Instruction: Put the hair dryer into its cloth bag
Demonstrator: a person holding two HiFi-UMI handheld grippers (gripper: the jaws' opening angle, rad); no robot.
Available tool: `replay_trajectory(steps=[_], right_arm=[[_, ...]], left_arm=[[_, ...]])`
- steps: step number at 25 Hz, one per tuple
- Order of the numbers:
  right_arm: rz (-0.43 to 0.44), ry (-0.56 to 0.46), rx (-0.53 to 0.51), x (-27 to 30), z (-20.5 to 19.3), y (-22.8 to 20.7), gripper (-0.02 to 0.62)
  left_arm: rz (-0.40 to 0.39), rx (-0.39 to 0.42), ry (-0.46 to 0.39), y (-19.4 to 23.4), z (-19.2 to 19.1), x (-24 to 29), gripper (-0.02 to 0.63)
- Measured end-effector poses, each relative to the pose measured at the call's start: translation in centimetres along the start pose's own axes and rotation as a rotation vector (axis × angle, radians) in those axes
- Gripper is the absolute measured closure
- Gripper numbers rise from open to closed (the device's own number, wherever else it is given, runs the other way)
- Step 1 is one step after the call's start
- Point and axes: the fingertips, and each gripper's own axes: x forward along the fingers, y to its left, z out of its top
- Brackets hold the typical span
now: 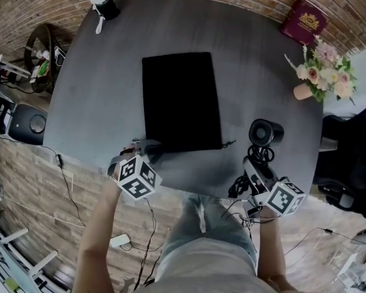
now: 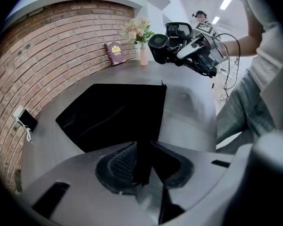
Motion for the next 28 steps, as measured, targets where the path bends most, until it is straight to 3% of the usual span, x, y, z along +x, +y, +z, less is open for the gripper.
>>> replay_trajectory(steps=[5, 13, 28], right_arm=[[0.007, -0.002, 0.000, -0.2, 0.2, -0.2, 0.439], [0.007, 0.016, -0.044, -0.5, 0.2, -0.2, 0.439], [0.076, 0.206, -0.354, -0.6, -0.3, 1.2, 0.439]], left_arm=[[0.021, -0.022, -0.001, 0.3, 0.2, 0.0, 0.571], [0.030, -0.103, -0.029, 0.7, 0.6, -0.5, 0.583], [0.116, -0.400, -0.214, 2.4, 2.6, -3.0, 0.584]])
